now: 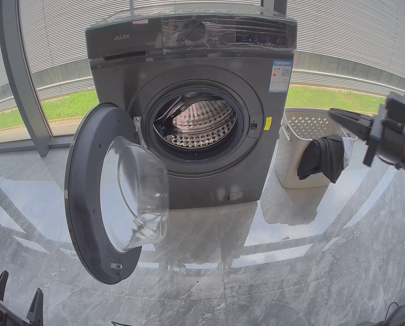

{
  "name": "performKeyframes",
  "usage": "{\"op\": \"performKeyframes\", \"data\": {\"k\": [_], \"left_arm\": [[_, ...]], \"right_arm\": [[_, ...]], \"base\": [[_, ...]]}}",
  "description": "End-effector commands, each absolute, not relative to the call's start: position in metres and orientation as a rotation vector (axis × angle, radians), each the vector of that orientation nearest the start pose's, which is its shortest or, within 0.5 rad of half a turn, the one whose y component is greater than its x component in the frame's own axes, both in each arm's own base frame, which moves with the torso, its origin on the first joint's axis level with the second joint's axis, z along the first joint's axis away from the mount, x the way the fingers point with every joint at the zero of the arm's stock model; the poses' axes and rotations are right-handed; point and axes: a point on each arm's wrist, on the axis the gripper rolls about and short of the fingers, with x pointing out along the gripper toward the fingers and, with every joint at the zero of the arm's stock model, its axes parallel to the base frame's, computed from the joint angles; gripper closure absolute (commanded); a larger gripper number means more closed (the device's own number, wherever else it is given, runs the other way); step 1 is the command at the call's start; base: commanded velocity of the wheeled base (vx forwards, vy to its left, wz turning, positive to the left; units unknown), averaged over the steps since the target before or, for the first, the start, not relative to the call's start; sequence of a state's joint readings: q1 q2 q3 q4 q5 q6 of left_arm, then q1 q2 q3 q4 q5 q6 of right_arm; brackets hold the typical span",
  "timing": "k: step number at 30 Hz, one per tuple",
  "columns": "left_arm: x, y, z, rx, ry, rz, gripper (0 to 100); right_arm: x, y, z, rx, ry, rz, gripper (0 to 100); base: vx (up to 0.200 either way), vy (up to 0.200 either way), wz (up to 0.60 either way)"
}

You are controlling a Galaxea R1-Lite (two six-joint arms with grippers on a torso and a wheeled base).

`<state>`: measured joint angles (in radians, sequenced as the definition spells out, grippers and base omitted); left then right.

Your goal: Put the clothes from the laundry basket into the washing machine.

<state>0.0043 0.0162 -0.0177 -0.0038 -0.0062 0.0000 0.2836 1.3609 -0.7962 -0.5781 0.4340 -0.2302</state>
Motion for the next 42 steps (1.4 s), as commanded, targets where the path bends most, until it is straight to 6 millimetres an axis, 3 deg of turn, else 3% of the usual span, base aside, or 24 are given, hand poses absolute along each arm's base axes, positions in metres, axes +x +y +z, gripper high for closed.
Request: {"op": "performKeyframes", "data": {"k": [1,4,5,6,13,20,28,29,30,31,33,37,39,42], "left_arm": [[-0.023,0.0,0.076,0.0,-0.003,-0.002,0],[-0.023,0.0,0.076,-0.002,-0.003,-0.003,0],[-0.023,0.0,0.076,-0.002,-0.003,-0.003,0],[-0.023,0.0,0.076,-0.002,-0.003,-0.003,0],[-0.023,0.0,0.076,0.0,-0.003,-0.003,0],[-0.023,0.0,0.076,0.002,-0.003,-0.003,0],[-0.023,-0.001,0.08,0.036,-0.033,-0.016,0],[-0.028,-0.001,0.109,0.052,-0.136,-0.038,0],[-0.03,-0.001,0.122,0.055,-0.173,-0.045,0],[-0.026,-0.001,0.166,0.043,-0.253,-0.064,0],[-0.02,0.0,0.231,0.03,-0.36,-0.115,0],[-0.002,-0.001,0.283,0.066,-0.366,-0.228,0],[0.003,-0.002,0.29,0.065,-0.357,-0.256,0],[0.032,-0.011,0.319,0.07,-0.251,-0.382,0]], "right_arm": [[0.095,0.006,0.264,-0.258,-0.266,0.366,100],[0.054,0.005,0.23,-0.249,-0.277,0.309,100],[0.054,0.005,0.23,-0.249,-0.277,0.309,100],[0.037,0.005,0.21,-0.236,-0.283,0.276,100],[-0.001,0.008,0.159,-0.136,-0.332,0.229,100],[-0.02,0.008,0.12,-0.042,-0.32,0.157,100],[-0.018,0.007,0.111,0.011,-0.236,0.115,100],[-0.018,0.007,0.111,0.012,-0.232,0.113,100],[-0.018,0.007,0.111,0.012,-0.232,0.114,100],[-0.018,0.007,0.11,0.013,-0.226,0.114,100],[-0.017,0.007,0.107,0.017,-0.197,0.114,100],[-0.017,0.007,0.105,0.017,-0.171,0.117,100],[-0.017,0.007,0.103,0.018,-0.158,0.118,100],[-0.016,0.007,0.1,0.02,-0.127,0.122,100]], "base": [[0.0,0.0,0.0],[0.0,0.0,0.0],[0.0,0.0,0.0],[0.0,0.0,0.0],[0.0,0.0,0.0],[0.0,0.0,0.0],[0.0,0.0,0.0],[0.0,0.0,0.0],[0.0,0.0,0.0],[0.0,0.0,0.0],[0.0,0.0,0.0],[0.0,0.0,0.0],[0.0,0.0,0.0],[0.0,0.0,0.0]]}}
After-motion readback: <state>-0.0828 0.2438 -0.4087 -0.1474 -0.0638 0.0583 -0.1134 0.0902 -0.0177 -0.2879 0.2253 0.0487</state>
